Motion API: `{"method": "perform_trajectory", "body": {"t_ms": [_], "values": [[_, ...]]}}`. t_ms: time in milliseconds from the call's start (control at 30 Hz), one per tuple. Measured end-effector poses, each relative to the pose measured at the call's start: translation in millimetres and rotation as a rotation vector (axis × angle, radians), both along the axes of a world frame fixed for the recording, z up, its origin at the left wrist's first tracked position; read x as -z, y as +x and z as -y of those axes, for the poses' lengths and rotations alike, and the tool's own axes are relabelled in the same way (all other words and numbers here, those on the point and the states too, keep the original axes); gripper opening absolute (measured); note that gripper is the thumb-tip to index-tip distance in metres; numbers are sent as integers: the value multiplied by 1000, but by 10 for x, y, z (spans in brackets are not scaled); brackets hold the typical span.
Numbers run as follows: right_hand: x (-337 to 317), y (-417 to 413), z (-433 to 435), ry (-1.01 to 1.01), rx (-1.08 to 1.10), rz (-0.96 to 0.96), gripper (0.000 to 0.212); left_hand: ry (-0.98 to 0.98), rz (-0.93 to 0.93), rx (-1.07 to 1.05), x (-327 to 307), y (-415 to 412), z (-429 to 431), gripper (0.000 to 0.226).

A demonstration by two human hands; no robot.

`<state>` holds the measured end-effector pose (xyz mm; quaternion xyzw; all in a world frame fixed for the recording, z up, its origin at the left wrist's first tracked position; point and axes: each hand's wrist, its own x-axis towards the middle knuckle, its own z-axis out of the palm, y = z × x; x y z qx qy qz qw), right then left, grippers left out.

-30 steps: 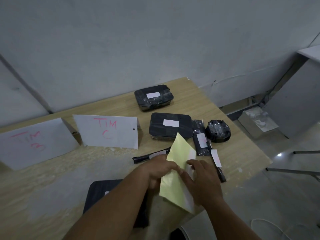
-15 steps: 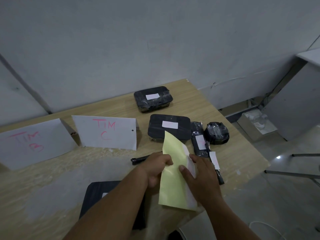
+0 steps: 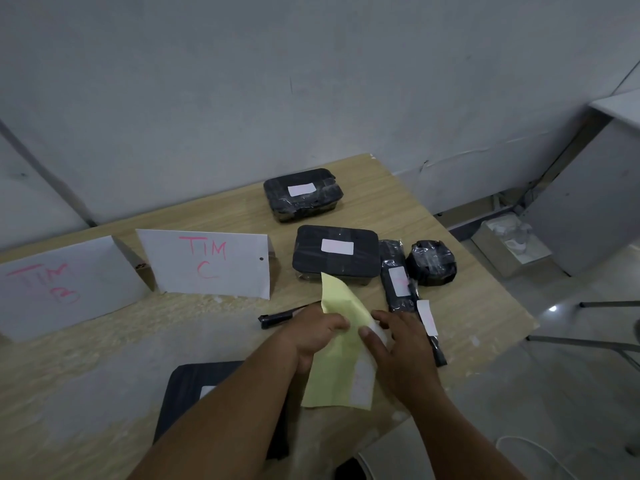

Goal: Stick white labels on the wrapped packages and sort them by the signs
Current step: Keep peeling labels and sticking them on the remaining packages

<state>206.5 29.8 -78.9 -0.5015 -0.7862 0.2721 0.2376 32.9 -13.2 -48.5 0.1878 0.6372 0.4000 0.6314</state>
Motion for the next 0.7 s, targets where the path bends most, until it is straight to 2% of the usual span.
{"method": "perform_trajectory", "body": {"t_ms": [233,400,567,700], "values": [[-8,-29,15,19,-19,-51,37,38,-43,29,5,-19,23,35],[-18,-23,25,9,-2,-128,39,59,0,0,13,-23,8,24],[-58,-32,-7,-138,27,-236,41,70,42,-18,-27,-4,-8,17],[-74,-48,-46,-193,89,-305,41,92,-83,-71,-30,-1,-20,19]]}}
